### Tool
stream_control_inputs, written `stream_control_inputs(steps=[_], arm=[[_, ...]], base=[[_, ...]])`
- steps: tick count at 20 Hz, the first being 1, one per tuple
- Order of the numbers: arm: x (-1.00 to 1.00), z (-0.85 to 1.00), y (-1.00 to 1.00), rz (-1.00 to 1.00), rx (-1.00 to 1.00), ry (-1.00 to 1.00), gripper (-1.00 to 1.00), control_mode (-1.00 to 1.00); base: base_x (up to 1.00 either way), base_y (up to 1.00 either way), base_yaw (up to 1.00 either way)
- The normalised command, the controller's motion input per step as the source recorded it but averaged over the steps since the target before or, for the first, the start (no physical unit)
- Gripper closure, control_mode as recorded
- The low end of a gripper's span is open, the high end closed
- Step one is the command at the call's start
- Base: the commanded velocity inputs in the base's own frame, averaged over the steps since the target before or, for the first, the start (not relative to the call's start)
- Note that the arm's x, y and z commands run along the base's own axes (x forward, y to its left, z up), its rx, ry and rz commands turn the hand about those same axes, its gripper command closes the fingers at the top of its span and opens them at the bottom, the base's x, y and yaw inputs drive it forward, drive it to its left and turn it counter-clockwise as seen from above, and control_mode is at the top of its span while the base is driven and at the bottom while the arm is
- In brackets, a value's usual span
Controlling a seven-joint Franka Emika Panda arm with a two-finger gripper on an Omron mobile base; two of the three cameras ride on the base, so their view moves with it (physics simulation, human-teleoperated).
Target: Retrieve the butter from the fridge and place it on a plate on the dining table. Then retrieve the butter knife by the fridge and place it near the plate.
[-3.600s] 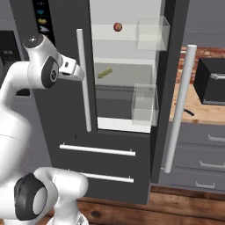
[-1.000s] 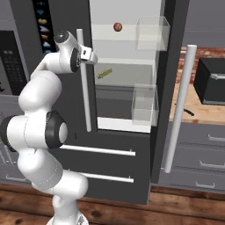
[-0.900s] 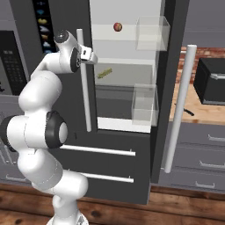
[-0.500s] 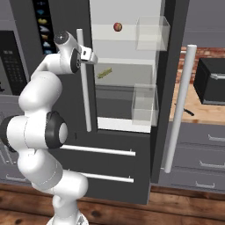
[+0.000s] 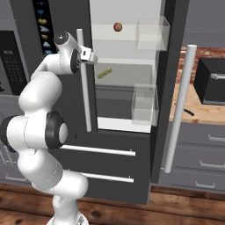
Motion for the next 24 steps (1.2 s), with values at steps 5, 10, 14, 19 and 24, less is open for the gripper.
stream_control_inputs(steps=[5,10,14,19,24], arm=[[0.00,0.00,0.00,0.00,0.00,0.00,1.00,-1.00],[-0.11,0.01,0.00,0.00,0.00,-0.02,1.00,-1.00],[-0.45,0.08,0.13,0.00,-0.03,-0.07,1.00,-1.00],[-0.73,0.17,0.46,0.00,-0.13,-0.09,1.00,-1.00],[-0.75,0.24,0.56,-0.02,-0.22,-0.01,1.00,-1.00]], base=[[0.00,0.00,0.00],[0.00,0.00,0.00],[0.00,0.00,0.00],[0.00,0.00,0.00],[0.00,0.00,0.00]])
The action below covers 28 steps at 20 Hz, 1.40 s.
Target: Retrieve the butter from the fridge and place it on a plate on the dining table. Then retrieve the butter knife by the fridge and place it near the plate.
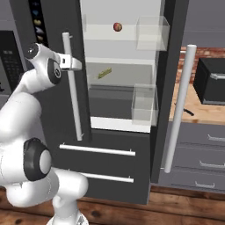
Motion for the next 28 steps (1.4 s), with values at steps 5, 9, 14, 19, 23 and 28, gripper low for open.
stream_control_inputs(steps=[5,9,14,19,23,28], arm=[[-0.74,0.23,0.56,-0.19,-0.25,0.01,1.00,-1.00],[-0.75,0.19,0.47,-0.31,-0.14,0.00,1.00,-1.00],[-0.65,0.17,0.51,-0.42,-0.04,0.00,1.00,-1.00],[-0.62,0.02,0.62,-0.46,-0.04,-0.05,1.00,-1.00],[-0.45,0.00,0.57,-0.41,-0.08,-0.07,1.00,-1.00],[-0.48,0.00,0.30,-0.29,-0.12,-0.01,1.00,-1.00]], base=[[0.00,0.00,0.00],[0.00,0.00,0.00],[0.00,0.00,0.00],[0.00,0.00,0.00],[0.00,0.00,0.00],[0.00,0.00,0.00]])
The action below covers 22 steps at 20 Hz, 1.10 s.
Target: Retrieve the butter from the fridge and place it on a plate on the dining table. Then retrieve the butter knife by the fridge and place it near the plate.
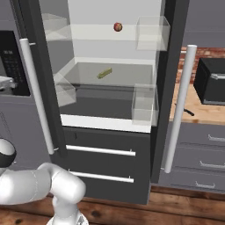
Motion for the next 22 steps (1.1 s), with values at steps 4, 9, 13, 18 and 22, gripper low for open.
stream_control_inputs(steps=[4,9,13,18,22], arm=[[-0.62,0.00,0.22,-0.22,-0.09,0.00,1.00,-1.00],[-0.93,0.00,0.00,-0.20,0.00,0.00,-1.00,-1.00],[-0.75,0.00,-0.41,-0.16,0.10,0.02,-1.00,-1.00],[-0.98,0.00,-0.96,-0.04,0.24,-0.02,-1.00,-1.00],[-0.78,0.00,-1.00,0.05,0.42,-0.02,-1.00,-1.00]], base=[[0.00,0.00,0.00],[0.00,0.00,0.00],[0.00,0.00,0.00],[0.00,0.00,0.00],[0.00,0.00,0.00]])
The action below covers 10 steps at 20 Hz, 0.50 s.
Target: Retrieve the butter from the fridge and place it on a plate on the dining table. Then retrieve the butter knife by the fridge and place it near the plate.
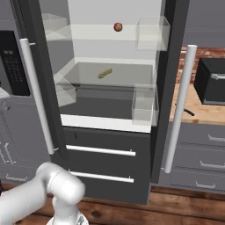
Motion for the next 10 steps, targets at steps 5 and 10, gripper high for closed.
stream_control_inputs(steps=[5,10], arm=[[-0.71,0.01,-1.00,0.28,0.60,-0.06,-1.00,-1.00],[0.07,0.00,-0.95,0.23,0.70,0.00,-1.00,-1.00]], base=[[0.00,0.00,0.00],[0.00,0.00,0.00]])
